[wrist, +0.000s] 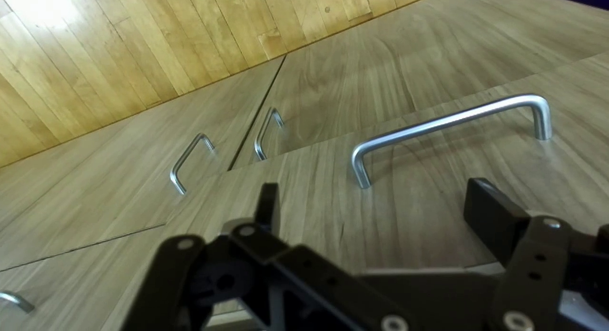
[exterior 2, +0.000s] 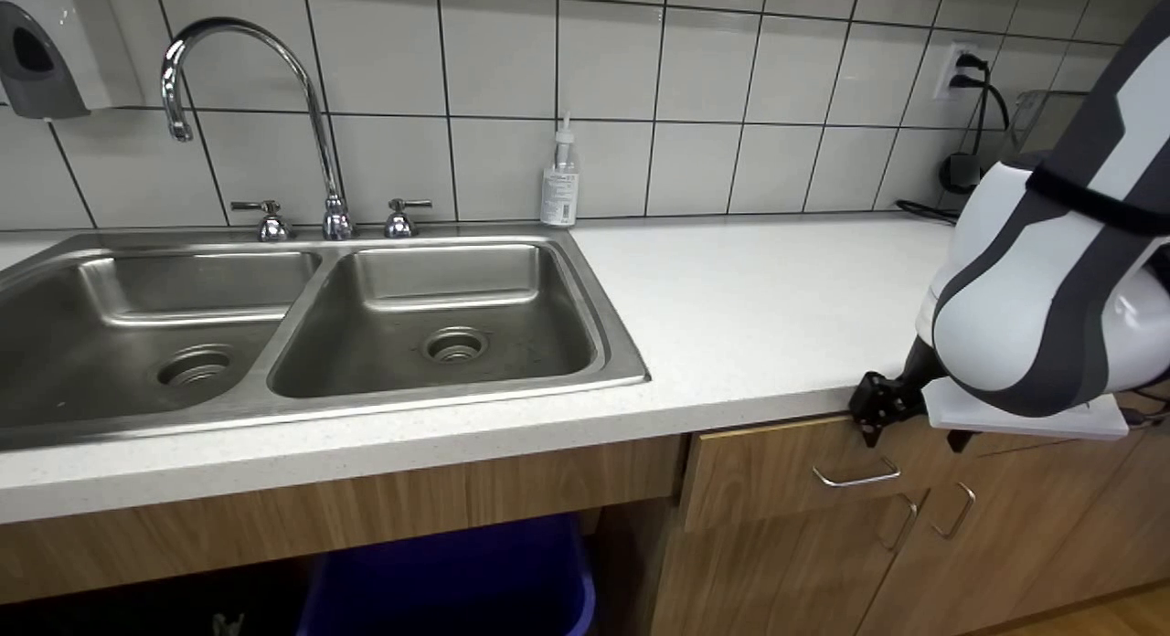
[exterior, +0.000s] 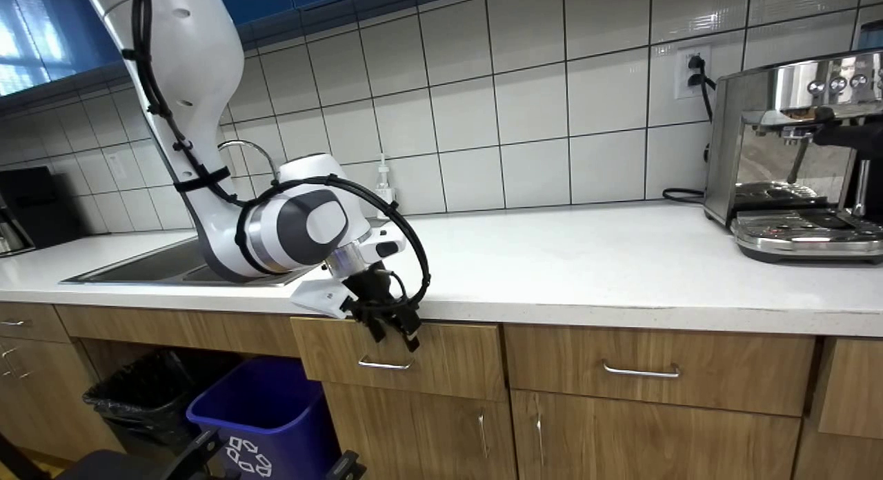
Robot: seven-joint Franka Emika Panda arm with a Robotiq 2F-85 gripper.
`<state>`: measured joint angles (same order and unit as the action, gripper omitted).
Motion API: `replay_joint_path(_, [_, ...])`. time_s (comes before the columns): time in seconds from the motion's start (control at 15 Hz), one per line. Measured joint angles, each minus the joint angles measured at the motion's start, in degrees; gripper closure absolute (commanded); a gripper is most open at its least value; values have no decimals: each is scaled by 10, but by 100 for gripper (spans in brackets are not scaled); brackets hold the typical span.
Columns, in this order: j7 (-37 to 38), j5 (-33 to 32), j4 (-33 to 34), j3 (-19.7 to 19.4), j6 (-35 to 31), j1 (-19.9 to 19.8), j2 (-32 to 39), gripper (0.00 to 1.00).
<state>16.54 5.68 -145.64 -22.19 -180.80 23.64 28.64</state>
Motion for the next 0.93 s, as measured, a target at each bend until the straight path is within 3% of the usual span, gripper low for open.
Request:
replay_joint_path(0.53, [-23, 0, 5, 30, 0, -41, 0, 0])
replay_joint_path(0.93, [-36, -1, 3, 37, 0, -50, -7, 0])
